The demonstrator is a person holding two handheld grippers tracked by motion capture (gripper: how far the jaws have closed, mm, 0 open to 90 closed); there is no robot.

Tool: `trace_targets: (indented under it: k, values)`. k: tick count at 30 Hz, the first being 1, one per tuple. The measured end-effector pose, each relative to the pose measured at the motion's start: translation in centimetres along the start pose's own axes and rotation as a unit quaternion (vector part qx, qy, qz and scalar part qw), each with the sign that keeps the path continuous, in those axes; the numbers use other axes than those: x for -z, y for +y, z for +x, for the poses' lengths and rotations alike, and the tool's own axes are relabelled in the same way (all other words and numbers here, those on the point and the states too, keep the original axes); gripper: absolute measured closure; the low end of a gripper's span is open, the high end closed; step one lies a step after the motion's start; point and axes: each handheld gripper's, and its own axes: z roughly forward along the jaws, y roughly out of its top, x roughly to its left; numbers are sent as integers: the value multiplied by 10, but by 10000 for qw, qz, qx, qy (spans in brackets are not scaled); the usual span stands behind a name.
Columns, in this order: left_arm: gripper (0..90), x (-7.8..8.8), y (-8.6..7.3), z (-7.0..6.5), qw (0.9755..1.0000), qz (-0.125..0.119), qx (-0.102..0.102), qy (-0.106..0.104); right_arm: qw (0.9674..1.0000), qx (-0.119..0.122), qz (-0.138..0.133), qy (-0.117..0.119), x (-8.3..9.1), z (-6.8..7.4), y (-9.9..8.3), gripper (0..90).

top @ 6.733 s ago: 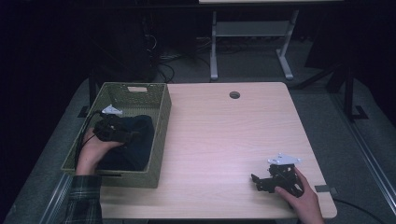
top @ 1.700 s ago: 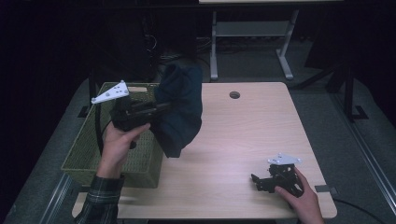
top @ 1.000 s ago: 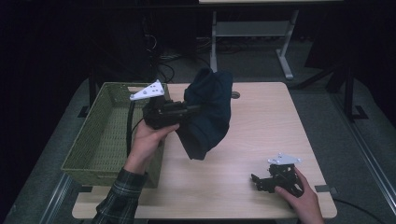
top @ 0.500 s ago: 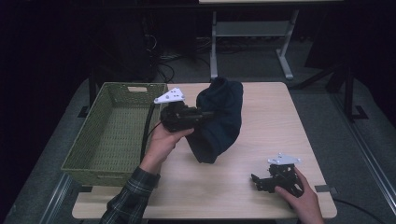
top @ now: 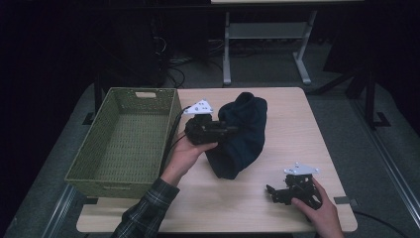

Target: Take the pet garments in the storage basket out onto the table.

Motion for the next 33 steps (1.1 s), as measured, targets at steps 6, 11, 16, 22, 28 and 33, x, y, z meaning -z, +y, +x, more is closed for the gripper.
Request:
trace_targets:
  k: [6,11,16,22,28,33]
  values:
    - [681,-16,-6,0,9999,157,3,44,10000,2,0,-1,0,0,0,0]
    - [681,-30,-11,0,9995,296,-5,103,10000,3,1,-1,0,0,0,0]
    - [681,-45,-16,1,9989,444,14,164,10000,6,-5,0,0,0,0,0]
    - [681,-60,-22,5,9976,641,34,240,10000,18,0,-2,0,0,0,0]
    - [681,-79,-31,10,9957,848,47,369,10000,2,10,2,0,0,0,0]
    - [680,-96,-42,12,9929,1107,23,434,10000,-2,9,3,0,0,0,0]
